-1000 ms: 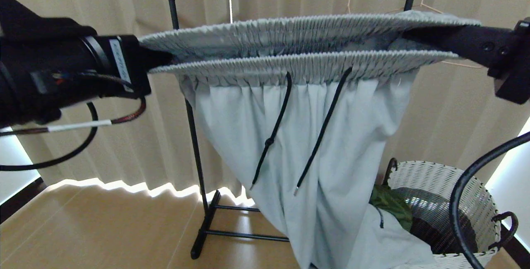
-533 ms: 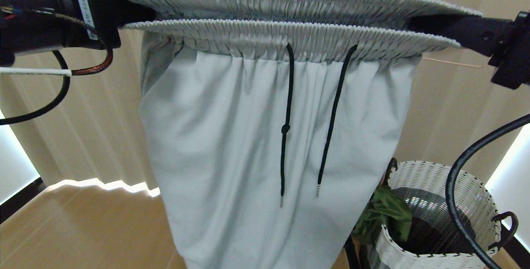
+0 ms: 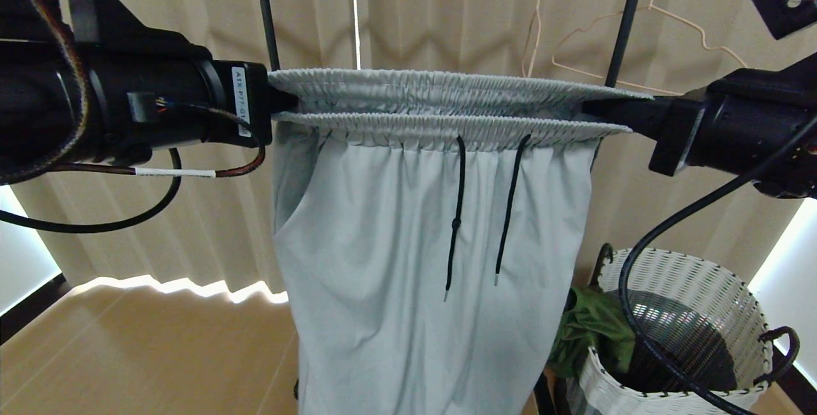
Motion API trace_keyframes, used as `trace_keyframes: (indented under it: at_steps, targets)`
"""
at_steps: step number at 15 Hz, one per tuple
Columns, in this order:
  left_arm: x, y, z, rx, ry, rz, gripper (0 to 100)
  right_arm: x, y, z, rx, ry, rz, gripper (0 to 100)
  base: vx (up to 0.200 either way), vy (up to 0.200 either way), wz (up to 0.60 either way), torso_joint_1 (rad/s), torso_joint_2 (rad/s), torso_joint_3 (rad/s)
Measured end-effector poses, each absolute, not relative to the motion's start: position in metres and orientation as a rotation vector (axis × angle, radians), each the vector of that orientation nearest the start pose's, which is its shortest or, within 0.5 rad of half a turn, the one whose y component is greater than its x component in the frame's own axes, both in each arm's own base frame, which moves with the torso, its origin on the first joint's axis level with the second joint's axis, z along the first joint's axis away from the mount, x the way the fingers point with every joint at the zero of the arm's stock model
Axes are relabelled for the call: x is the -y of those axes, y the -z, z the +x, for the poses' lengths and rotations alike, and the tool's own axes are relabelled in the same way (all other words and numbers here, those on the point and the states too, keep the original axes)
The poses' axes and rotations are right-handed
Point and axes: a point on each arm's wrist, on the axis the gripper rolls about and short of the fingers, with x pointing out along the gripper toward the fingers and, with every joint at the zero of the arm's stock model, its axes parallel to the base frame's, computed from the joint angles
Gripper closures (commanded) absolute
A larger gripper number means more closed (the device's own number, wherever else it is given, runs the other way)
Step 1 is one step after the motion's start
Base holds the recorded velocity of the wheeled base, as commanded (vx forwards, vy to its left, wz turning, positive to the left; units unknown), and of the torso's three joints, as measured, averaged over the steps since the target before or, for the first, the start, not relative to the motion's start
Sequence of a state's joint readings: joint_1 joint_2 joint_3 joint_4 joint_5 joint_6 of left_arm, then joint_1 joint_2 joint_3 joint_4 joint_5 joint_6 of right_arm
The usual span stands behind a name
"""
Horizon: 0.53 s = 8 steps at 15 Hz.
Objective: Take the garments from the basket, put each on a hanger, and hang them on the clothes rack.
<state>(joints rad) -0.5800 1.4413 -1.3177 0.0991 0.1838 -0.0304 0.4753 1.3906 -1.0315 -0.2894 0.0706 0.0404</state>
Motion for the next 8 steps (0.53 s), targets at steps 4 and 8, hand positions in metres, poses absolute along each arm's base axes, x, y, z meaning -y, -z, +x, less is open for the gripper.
trace_keyframes:
  at_steps: [4,8]
  targets:
    - [0.135,-0.321,0.212,-0.240,0.392,0.066,100,-0.111,-0.292,0.217,-0.113,-0.533,0.017,100,0.000,0.000,0.00,0.000,0.00,0.000]
    - [0.148,-0.318,0.225,-0.207,0.409,0.057,100,-0.101,-0.289,0.211,-0.196,-0.504,0.001,100,0.000,0.000,0.00,0.000,0.00,0.000]
